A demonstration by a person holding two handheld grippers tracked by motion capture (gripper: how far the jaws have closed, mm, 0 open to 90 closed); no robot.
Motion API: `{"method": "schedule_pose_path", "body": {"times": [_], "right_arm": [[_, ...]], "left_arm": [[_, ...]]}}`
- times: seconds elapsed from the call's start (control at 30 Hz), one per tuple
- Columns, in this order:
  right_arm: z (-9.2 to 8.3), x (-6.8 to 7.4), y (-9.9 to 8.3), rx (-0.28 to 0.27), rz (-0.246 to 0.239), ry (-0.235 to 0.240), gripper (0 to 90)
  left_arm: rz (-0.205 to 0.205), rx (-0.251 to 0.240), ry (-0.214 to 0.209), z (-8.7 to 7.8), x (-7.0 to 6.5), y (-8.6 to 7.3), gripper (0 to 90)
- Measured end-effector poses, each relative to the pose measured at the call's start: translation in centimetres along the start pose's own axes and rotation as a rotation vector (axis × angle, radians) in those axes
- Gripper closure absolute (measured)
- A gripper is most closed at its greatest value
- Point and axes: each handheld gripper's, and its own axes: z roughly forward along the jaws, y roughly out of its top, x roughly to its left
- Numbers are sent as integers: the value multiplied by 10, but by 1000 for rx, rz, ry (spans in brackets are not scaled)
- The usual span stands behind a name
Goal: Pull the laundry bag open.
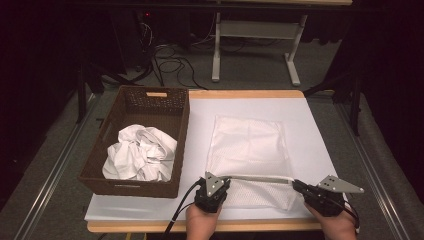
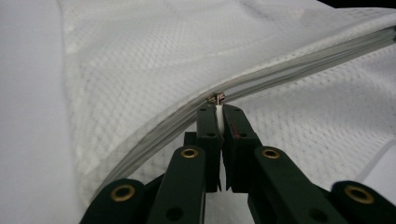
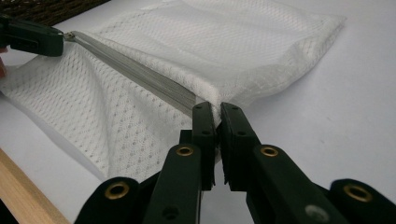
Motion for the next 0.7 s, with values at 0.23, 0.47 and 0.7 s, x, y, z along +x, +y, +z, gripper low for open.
{"method": "schedule_pose_path", "body": {"times": [0.23,0.47,0.7], "right_arm": [[0,-2,-2,12,12,-4,870],[-3,-10,-5,20,21,-16,870],[1,-9,-7,40,25,-17,865]], "left_arm": [[14,56,69,-15,16,-6,861],[26,142,152,-33,29,-12,862],[9,155,122,-35,35,-13,850]]}}
